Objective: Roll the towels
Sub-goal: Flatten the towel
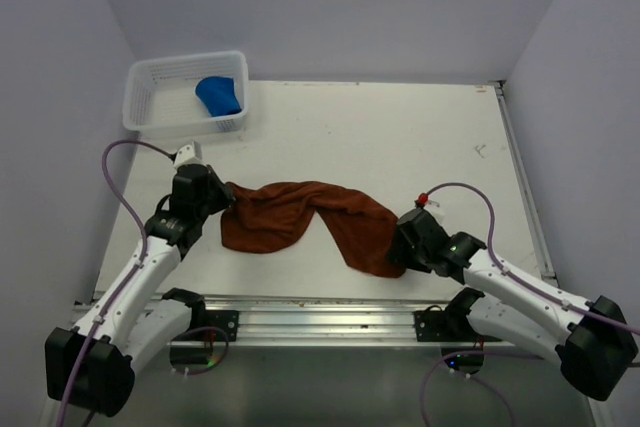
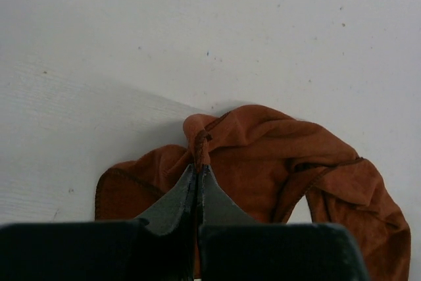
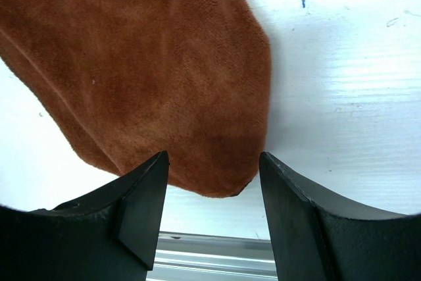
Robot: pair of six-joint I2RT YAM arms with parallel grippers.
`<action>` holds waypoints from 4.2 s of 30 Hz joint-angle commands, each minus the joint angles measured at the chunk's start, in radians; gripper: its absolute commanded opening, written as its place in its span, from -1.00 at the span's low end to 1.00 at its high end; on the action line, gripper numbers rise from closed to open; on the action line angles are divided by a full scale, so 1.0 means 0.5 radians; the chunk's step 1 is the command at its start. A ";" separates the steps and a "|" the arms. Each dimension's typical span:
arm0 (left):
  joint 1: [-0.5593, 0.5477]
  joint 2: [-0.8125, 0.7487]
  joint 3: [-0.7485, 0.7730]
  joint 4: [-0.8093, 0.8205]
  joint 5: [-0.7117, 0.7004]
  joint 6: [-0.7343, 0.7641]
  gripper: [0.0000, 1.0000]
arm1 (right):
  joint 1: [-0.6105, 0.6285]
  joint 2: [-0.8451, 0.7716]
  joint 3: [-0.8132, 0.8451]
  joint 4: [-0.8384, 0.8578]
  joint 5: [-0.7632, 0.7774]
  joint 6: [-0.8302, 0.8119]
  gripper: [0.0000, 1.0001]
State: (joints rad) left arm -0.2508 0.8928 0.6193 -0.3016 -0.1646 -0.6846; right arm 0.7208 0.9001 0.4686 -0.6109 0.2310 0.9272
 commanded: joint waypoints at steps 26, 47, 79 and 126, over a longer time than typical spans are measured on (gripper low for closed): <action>0.008 0.070 0.516 -0.115 -0.484 0.357 -1.00 | 0.000 0.575 0.345 0.314 0.041 -0.387 -1.00; 0.149 0.046 0.508 -0.118 -0.521 0.366 -1.00 | 0.013 0.118 0.646 -0.033 -0.093 -0.726 -0.04; 0.149 0.199 0.298 -0.007 -0.033 0.292 -1.00 | -0.966 1.568 0.894 0.538 -0.373 -0.443 -0.36; 0.397 0.638 0.538 0.118 0.308 0.271 -1.00 | -0.625 0.537 0.692 -0.043 -0.127 -0.370 -0.10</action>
State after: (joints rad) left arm -0.0597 1.2301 0.8898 -0.2779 -0.0288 -0.5488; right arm 0.4446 1.1339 0.8516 -0.6922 0.2161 0.6765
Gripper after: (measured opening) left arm 0.010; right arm 0.457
